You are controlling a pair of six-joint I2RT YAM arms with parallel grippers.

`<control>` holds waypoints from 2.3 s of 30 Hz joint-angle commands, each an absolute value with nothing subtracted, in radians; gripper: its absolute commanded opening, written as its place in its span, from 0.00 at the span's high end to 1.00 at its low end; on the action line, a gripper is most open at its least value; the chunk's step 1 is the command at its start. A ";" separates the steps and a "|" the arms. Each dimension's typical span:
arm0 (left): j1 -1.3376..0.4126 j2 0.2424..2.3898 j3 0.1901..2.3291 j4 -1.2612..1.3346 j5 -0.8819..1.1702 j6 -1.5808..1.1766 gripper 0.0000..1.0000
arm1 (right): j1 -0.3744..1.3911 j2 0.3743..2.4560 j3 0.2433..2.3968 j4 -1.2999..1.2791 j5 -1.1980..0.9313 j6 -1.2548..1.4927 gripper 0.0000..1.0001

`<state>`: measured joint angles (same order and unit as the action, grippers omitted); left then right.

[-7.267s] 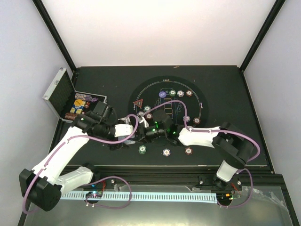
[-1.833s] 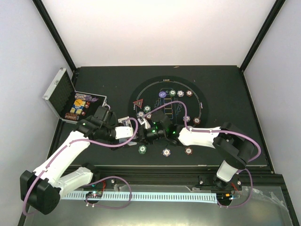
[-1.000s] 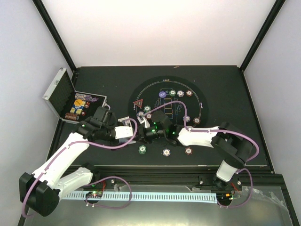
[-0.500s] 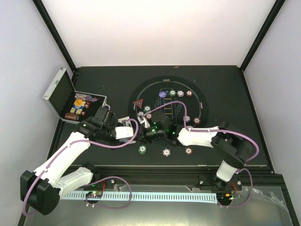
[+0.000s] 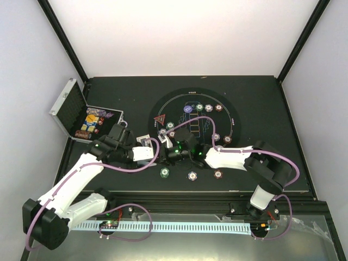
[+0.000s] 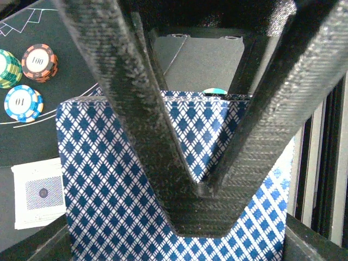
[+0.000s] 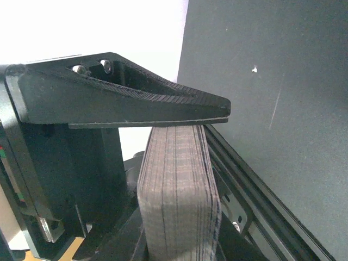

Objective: Distribute texas hold em gaming equipment

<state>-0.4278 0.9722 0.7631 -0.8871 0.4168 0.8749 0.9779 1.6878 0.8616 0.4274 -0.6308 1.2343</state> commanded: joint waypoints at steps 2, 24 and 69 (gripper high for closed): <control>-0.436 0.928 0.817 -0.979 0.480 0.898 0.57 | 0.973 1.707 0.837 0.374 -0.535 1.181 0.99; -0.441 0.945 0.813 -0.969 0.425 0.896 0.99 | 0.972 1.744 0.940 0.371 -0.655 1.170 0.42; -0.442 0.962 0.785 -0.936 0.324 0.871 0.98 | 0.930 1.557 0.919 0.080 -0.603 1.002 0.82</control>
